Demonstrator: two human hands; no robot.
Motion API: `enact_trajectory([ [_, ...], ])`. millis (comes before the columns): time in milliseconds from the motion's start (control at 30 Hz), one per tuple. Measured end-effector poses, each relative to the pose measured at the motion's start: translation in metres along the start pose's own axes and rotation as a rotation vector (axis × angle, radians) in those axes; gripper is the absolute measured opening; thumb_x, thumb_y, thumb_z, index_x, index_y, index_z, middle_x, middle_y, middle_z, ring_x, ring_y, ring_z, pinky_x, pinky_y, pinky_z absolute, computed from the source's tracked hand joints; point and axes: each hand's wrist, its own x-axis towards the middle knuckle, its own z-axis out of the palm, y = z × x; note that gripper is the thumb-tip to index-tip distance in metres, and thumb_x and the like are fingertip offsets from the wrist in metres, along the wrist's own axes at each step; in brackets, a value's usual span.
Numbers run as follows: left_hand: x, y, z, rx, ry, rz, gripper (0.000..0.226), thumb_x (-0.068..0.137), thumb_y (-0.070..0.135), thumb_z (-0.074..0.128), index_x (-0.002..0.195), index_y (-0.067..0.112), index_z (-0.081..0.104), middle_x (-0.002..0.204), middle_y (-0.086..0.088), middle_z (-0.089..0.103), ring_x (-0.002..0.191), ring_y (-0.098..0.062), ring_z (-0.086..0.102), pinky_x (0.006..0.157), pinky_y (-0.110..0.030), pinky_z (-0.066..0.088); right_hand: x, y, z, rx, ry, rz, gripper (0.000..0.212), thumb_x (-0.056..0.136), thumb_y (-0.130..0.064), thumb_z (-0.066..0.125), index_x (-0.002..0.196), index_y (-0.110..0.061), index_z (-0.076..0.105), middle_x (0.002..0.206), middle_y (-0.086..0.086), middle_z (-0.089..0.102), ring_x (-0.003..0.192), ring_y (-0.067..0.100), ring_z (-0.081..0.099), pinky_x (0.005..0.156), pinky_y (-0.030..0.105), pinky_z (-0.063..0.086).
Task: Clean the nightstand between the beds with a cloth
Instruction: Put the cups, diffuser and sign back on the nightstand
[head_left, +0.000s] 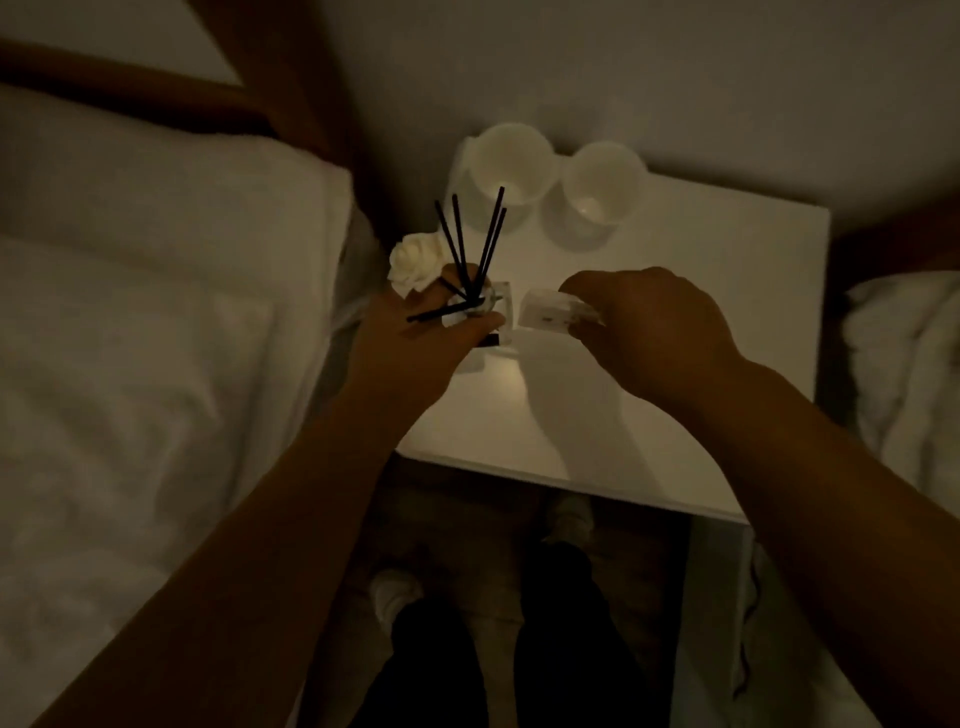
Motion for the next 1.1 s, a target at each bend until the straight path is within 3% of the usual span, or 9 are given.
enact_trajectory([
  [100, 0.021, 0.02, 0.042, -0.017, -0.032, 0.026, 0.024, 0.08, 0.006, 0.075, 0.096, 0.019, 0.062, 0.086, 0.022, 0.058, 0.081, 0.023, 0.056, 0.068, 0.004, 0.04, -0.01, 0.047, -0.006, -0.012, 0.02, 0.078, 0.018, 0.091, -0.028, 0.058, 0.109, -0.028, 0.062, 0.089, 0.004, 0.068, 0.075, 0.027, 0.061, 0.057, 0.03, 0.041],
  [267, 0.054, 0.035, 0.109, -0.133, -0.099, -0.079, 0.028, 0.077, 0.009, 0.079, 0.102, 0.016, 0.069, 0.099, 0.006, 0.069, 0.093, -0.004, 0.067, 0.075, -0.026, 0.058, -0.018, 0.113, -0.01, -0.019, 0.013, 0.166, 0.015, 0.093, -0.027, 0.055, 0.107, -0.026, 0.061, 0.09, 0.005, 0.068, 0.076, 0.026, 0.061, 0.065, 0.036, 0.052],
  [400, 0.079, 0.035, 0.154, -0.151, -0.131, -0.074, 0.027, 0.077, 0.01, 0.079, 0.102, 0.014, 0.069, 0.098, 0.008, 0.071, 0.095, -0.006, 0.068, 0.076, -0.032, 0.059, -0.016, 0.153, -0.009, -0.051, 0.052, 0.189, 0.015, 0.095, -0.031, 0.053, 0.109, -0.027, 0.058, 0.092, 0.004, 0.066, 0.077, 0.025, 0.062, 0.065, 0.034, 0.052],
  [500, 0.095, 0.031, 0.181, -0.168, -0.08, -0.138, 0.034, 0.076, 0.014, 0.08, 0.108, 0.016, 0.069, 0.102, 0.007, 0.072, 0.1, -0.014, 0.068, 0.082, -0.045, 0.058, -0.012, 0.18, -0.005, -0.035, 0.063, 0.173, 0.017, 0.095, -0.031, 0.052, 0.111, -0.027, 0.058, 0.097, 0.005, 0.066, 0.084, 0.028, 0.063, 0.066, 0.032, 0.048],
  [600, 0.105, 0.028, 0.2, -0.077, -0.059, -0.132, 0.035, 0.076, 0.024, 0.079, 0.108, 0.021, 0.068, 0.102, 0.007, 0.071, 0.096, -0.013, 0.068, 0.081, -0.044, 0.057, -0.006, 0.202, 0.001, 0.016, 0.043, 0.2, 0.018, 0.096, -0.03, 0.05, 0.113, -0.027, 0.057, 0.104, 0.006, 0.065, 0.093, 0.03, 0.061, 0.074, 0.038, 0.051],
  [733, 0.107, 0.03, 0.218, 0.224, 0.025, -0.108, 0.043, 0.071, 0.057, 0.068, 0.101, 0.027, 0.066, 0.084, 0.018, 0.065, 0.077, 0.0, 0.062, 0.069, -0.025, 0.05, 0.002, 0.223, 0.014, 0.052, -0.013, 0.238, 0.027, 0.097, -0.028, 0.049, 0.123, -0.026, 0.056, 0.114, 0.007, 0.062, 0.103, 0.03, 0.058, 0.082, 0.039, 0.049],
  [833, 0.11, 0.031, 0.23, 0.144, -0.013, -0.151, 0.033, 0.077, 0.039, 0.075, 0.108, 0.034, 0.065, 0.104, 0.017, 0.068, 0.098, -0.005, 0.064, 0.089, -0.038, 0.053, 0.007, 0.235, 0.018, 0.088, -0.029, 0.23, 0.025, 0.097, -0.025, 0.049, 0.119, -0.023, 0.059, 0.11, 0.008, 0.064, 0.097, 0.029, 0.06, 0.078, 0.04, 0.051],
  [933, 0.116, 0.029, 0.238, 0.079, -0.034, -0.142, 0.03, 0.081, 0.026, 0.075, 0.109, 0.026, 0.067, 0.106, 0.011, 0.068, 0.1, -0.007, 0.065, 0.089, -0.042, 0.054, 0.012, 0.242, 0.019, 0.127, -0.028, 0.225, 0.026, 0.097, -0.022, 0.048, 0.12, -0.02, 0.06, 0.111, 0.009, 0.064, 0.098, 0.029, 0.06, 0.078, 0.042, 0.051],
  [1100, 0.126, 0.032, 0.248, 0.084, 0.002, -0.08, 0.025, 0.086, 0.021, 0.071, 0.11, 0.021, 0.067, 0.102, 0.012, 0.066, 0.096, -0.001, 0.063, 0.087, -0.027, 0.055, 0.024, 0.253, 0.017, 0.17, -0.023, 0.2, 0.03, 0.098, -0.017, 0.045, 0.125, -0.014, 0.057, 0.119, 0.012, 0.061, 0.107, 0.03, 0.056, 0.085, 0.039, 0.045],
])
